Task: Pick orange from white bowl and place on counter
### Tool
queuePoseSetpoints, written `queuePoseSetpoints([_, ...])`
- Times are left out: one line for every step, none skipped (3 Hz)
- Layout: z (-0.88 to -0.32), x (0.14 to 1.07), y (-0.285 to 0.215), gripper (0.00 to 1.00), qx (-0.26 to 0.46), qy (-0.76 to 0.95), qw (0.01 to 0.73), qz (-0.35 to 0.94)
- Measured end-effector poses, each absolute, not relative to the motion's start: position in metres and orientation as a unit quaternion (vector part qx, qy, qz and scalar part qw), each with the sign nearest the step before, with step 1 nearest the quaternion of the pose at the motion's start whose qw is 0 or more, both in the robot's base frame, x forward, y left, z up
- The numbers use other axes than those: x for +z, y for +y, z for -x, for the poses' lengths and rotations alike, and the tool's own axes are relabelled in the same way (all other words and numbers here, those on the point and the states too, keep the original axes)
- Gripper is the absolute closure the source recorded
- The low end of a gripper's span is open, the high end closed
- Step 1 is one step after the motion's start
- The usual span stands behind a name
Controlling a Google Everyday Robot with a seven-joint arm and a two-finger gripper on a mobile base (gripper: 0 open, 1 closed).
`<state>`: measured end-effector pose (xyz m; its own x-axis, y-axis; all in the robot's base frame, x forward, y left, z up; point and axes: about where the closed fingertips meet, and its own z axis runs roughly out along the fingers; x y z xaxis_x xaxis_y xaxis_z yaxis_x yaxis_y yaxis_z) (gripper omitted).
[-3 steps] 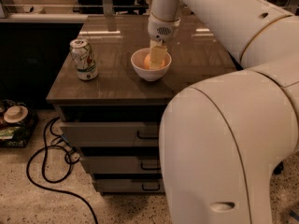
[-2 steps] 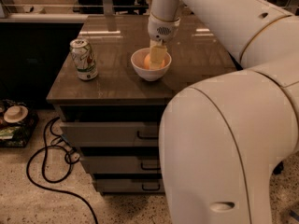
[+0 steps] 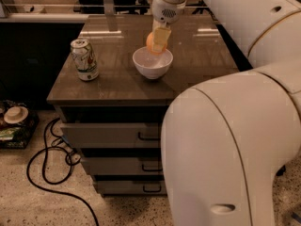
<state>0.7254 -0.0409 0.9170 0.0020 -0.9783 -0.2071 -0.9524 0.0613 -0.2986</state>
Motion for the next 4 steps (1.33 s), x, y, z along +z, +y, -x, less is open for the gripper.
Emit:
queuePoseSetpoints([-0.731,0.941,-0.05,1.0,-0.057,0.706,0.203,0.676])
queuePoseSetpoints([-0.722,0.966,-0.074,1.0,-0.078,0.723,0.206,0.655])
queuePoseSetpoints([-0.711,0.979,-0.103,1.0,-0.084,0.744,0.203,0.631])
queuePoseSetpoints([-0.703,0.984,-0.131,1.0,-0.079,0.757,0.208,0.614])
